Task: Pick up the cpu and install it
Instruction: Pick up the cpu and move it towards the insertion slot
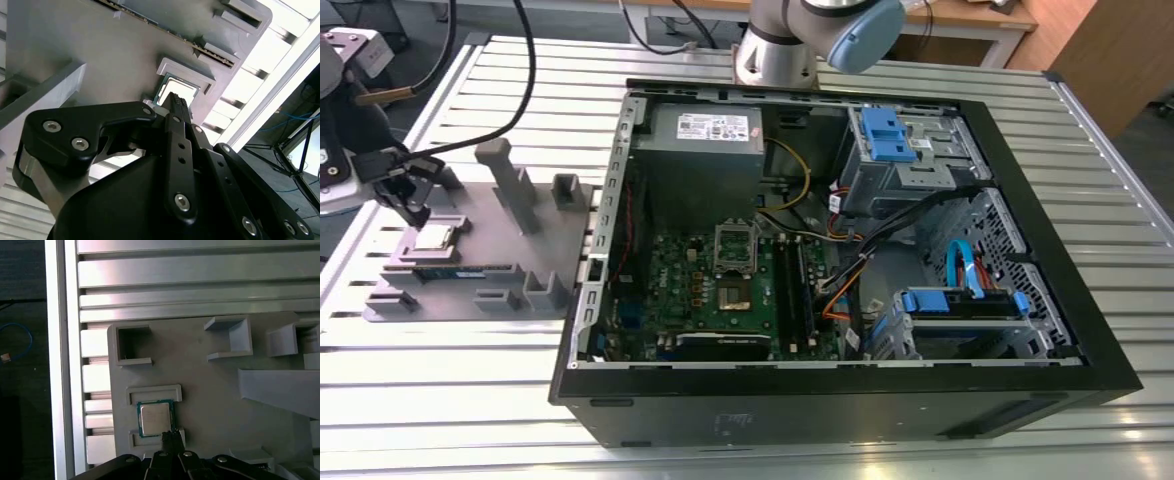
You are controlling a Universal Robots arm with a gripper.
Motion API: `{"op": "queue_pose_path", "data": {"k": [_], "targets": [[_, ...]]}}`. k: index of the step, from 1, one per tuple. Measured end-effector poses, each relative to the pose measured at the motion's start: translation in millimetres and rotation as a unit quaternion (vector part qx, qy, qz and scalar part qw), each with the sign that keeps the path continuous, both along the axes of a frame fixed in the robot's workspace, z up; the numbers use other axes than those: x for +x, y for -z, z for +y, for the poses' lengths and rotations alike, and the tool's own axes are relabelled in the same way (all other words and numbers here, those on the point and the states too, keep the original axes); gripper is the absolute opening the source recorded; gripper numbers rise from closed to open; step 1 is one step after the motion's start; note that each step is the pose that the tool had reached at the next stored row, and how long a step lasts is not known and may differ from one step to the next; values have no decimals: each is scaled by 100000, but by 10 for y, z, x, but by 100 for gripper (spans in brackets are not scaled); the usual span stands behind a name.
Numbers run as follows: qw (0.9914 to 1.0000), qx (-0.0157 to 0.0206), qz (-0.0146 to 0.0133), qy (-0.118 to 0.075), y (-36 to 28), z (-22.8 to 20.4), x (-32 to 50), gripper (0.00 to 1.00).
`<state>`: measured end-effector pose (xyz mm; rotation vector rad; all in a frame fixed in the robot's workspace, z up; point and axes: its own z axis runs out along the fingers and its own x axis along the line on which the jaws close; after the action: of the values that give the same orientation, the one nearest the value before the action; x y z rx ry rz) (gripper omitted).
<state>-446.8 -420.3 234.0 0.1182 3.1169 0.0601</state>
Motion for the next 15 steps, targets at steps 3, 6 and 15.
{"op": "queue_pose_path", "data": {"k": [3, 6, 15], "targets": [[100000, -2, 6, 4, 24, 0, -8, 11], [100000, 4, 7, 0, 66, 0, -12, 11], [100000, 14, 95, 0, 186, 0, -16, 11]]}}
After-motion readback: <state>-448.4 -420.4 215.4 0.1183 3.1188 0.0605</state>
